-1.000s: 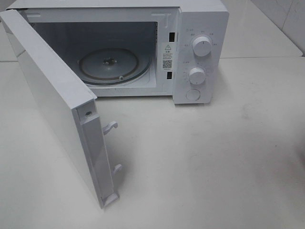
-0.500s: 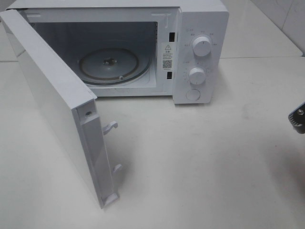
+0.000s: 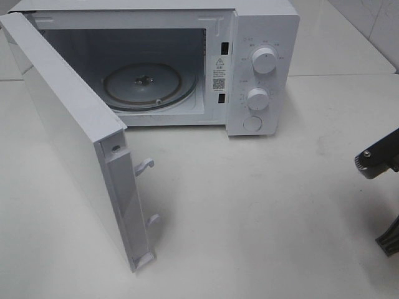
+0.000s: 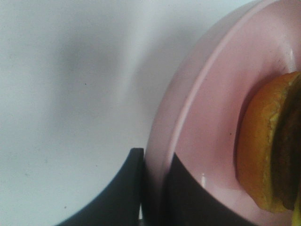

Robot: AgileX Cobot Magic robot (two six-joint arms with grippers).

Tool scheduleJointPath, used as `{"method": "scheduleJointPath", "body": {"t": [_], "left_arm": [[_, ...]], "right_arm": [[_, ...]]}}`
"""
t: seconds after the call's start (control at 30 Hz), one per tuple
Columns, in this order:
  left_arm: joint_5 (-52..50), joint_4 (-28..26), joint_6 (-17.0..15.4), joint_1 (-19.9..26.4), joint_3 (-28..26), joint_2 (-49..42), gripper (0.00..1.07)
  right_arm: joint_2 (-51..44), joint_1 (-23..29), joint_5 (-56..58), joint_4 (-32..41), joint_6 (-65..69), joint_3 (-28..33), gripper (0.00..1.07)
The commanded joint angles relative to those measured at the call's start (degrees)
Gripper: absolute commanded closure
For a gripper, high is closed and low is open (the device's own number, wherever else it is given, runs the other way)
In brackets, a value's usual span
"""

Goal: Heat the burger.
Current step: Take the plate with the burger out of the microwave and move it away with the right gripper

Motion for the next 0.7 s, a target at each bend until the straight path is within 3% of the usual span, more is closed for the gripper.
{"method": "scheduleJointPath", "body": {"t": [0.03, 0.7], "left_arm": [[-1.0, -0.2, -0.3, 0.0, 0.1, -1.1, 0.09], [-1.0, -0.2, -0.3, 0.0, 0.1, -1.1, 0.09]], "right_arm": [[3.8, -0.1, -0.8, -4.9, 5.0, -0.3, 1.03], [24.2, -0.1, -5.2, -11.7, 18.5, -4.9, 1.01]]}}
